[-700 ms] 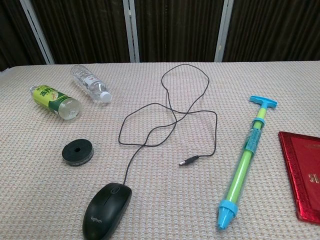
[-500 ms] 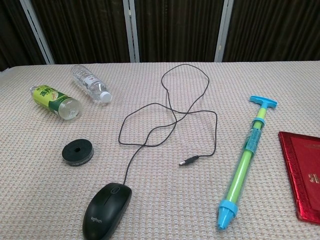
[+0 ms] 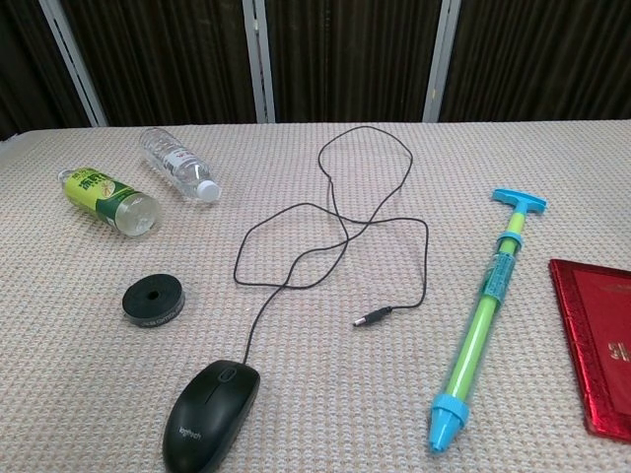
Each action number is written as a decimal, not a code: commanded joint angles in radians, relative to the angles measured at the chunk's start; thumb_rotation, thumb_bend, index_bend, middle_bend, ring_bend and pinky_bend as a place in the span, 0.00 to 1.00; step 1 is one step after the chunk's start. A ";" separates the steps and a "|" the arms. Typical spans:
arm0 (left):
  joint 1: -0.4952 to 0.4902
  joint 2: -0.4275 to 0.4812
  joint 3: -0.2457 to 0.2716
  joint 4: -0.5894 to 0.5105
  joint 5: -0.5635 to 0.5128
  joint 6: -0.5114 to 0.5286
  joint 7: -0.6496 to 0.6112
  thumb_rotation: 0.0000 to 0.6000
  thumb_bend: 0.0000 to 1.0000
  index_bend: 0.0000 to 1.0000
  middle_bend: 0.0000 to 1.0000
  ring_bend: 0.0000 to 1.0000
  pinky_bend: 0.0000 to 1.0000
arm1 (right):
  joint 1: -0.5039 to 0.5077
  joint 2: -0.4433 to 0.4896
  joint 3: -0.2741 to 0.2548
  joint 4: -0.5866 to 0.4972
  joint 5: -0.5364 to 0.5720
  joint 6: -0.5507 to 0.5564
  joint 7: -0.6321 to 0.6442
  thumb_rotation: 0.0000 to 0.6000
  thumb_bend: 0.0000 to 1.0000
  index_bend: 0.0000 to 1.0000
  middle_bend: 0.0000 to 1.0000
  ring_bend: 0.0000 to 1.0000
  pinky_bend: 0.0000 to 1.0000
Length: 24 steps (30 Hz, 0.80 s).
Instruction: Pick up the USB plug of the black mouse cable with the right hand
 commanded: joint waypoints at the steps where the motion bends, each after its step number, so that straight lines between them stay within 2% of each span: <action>1: 0.002 0.001 0.002 -0.001 0.005 0.005 -0.001 1.00 0.09 0.00 0.00 0.00 0.00 | -0.003 -0.002 0.005 -0.010 0.010 0.002 0.014 1.00 0.00 0.00 0.00 0.00 0.00; 13: 0.003 -0.002 0.007 -0.009 0.019 0.010 0.007 1.00 0.09 0.00 0.00 0.00 0.00 | 0.020 0.004 0.016 -0.045 -0.027 -0.004 0.089 1.00 0.00 0.02 0.00 0.00 0.00; 19: 0.000 -0.006 0.010 -0.012 0.021 0.006 0.016 1.00 0.09 0.00 0.00 0.00 0.00 | 0.082 -0.021 0.051 -0.075 -0.046 -0.047 0.135 1.00 0.03 0.24 0.10 0.00 0.00; 24: -0.001 -0.007 0.011 -0.014 0.024 0.005 0.018 1.00 0.09 0.00 0.00 0.00 0.00 | 0.156 -0.059 0.088 -0.144 0.009 -0.143 0.095 1.00 0.06 0.35 0.15 0.00 0.00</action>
